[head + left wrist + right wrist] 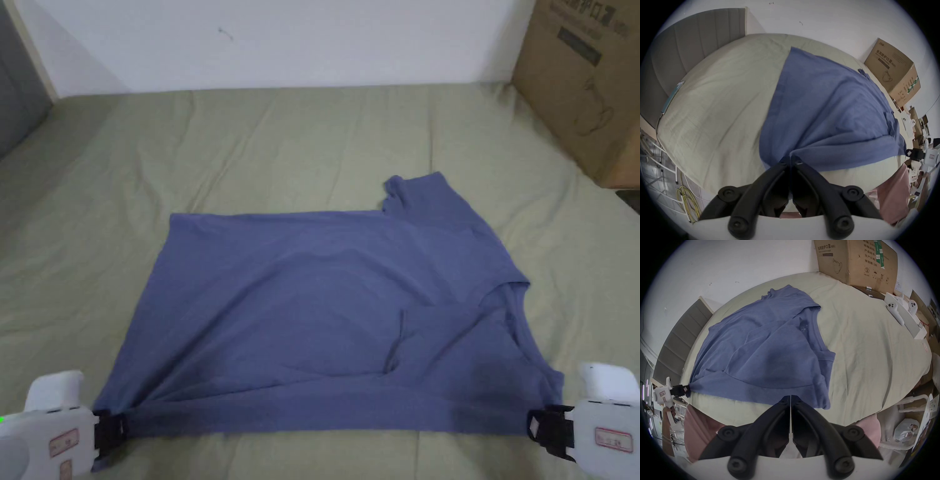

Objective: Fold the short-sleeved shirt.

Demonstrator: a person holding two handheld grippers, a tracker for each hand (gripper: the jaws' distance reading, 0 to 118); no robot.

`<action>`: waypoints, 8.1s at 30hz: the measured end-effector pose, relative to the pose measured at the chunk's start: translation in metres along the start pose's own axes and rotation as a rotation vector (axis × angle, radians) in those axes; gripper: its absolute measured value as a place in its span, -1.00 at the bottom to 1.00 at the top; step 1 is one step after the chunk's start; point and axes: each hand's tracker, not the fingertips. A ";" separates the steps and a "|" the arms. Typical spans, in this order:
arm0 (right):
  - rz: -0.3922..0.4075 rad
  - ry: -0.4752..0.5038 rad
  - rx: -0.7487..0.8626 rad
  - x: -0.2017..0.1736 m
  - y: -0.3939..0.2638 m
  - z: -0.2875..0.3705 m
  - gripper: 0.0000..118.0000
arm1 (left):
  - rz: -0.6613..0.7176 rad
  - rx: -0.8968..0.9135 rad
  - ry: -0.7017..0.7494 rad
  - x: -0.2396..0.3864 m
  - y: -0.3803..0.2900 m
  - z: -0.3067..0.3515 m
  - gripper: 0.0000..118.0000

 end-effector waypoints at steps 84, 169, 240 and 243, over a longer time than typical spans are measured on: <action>-0.063 -0.076 -0.025 0.017 0.091 -0.077 0.21 | -0.101 -0.047 0.048 -0.010 0.109 -0.048 -0.97; 0.162 -0.068 -0.127 -0.020 0.315 -0.198 -0.98 | -0.007 -0.044 0.131 0.010 0.269 -0.156 0.72; 0.241 0.266 -0.062 -0.160 0.031 -0.060 -0.95 | 0.731 0.066 -0.488 -0.097 -0.012 -0.024 0.85; 0.222 0.270 -0.071 -0.155 0.029 -0.061 -0.95 | 0.813 0.032 -0.408 -0.103 -0.013 -0.023 -0.88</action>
